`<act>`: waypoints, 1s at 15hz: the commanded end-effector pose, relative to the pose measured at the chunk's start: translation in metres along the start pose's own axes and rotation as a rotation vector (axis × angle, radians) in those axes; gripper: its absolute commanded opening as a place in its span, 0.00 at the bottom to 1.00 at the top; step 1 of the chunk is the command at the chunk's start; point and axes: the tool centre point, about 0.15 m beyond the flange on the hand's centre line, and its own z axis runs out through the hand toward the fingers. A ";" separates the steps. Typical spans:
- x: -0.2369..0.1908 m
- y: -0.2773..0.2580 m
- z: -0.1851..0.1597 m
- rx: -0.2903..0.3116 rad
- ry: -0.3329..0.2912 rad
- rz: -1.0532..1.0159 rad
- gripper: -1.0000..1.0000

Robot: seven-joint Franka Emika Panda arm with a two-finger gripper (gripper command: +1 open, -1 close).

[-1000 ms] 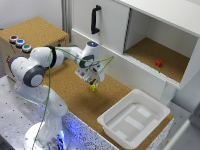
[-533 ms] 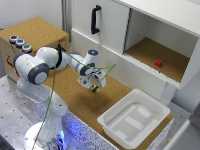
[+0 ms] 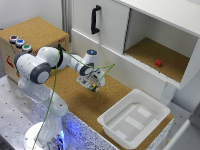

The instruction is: Grasp the yellow block and turn it left

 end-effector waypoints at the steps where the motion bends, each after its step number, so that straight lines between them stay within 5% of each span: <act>1: 0.019 -0.003 0.015 0.002 -0.036 0.030 0.00; 6: 0.019 0.004 -0.033 0.001 0.055 -0.042 0.00; 9: 0.020 0.010 -0.038 0.025 -0.049 0.001 0.00; 15: 0.007 0.009 -0.045 0.047 -0.074 -0.381 0.00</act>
